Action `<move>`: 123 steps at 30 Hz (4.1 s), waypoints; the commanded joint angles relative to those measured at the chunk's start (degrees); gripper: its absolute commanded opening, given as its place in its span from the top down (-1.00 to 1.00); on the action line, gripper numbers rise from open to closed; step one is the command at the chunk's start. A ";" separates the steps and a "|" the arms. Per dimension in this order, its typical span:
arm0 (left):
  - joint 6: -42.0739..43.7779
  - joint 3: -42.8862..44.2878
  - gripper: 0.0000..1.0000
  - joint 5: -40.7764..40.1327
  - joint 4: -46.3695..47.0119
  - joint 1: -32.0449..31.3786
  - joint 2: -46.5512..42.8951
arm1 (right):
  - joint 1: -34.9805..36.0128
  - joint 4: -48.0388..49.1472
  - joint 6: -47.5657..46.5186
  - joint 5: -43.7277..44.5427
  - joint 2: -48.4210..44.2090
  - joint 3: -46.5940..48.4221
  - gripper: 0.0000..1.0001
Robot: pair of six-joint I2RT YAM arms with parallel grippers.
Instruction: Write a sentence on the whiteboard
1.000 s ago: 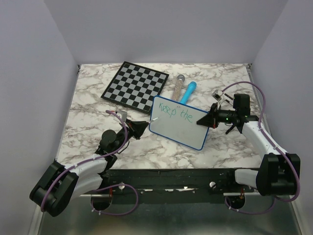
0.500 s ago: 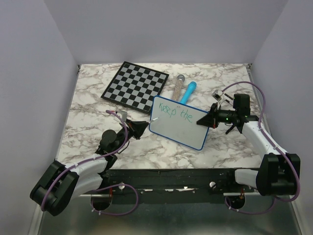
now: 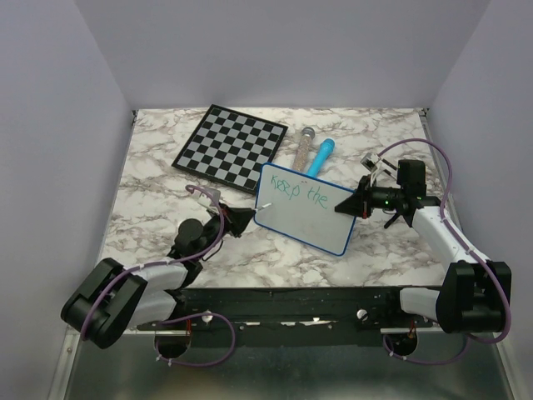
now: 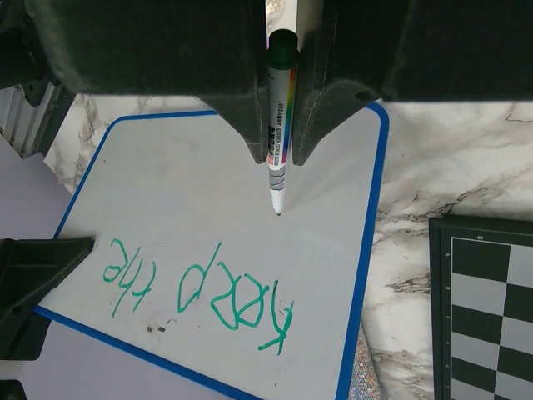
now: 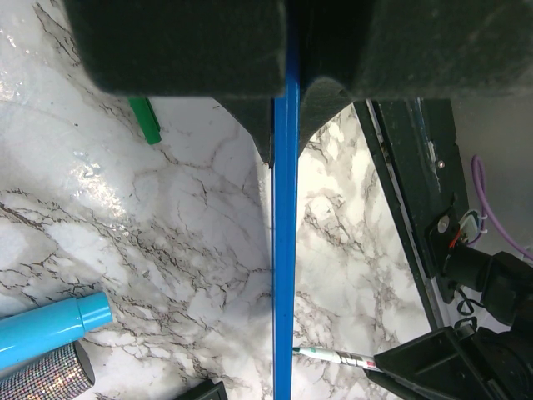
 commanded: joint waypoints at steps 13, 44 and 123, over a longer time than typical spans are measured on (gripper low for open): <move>-0.59 5.56 1.00 2.55 7.15 -0.13 7.55 | 0.39 0.12 -0.84 -2.10 -0.60 1.60 0.99; 3.46 2.14 1.00 -2.55 -6.74 -0.13 0.61 | 0.30 0.12 -0.84 -2.28 -0.95 1.69 0.99; 0.82 2.84 1.00 -5.27 -18.68 2.42 -4.48 | 0.30 0.12 -0.75 -2.45 -1.04 1.60 0.99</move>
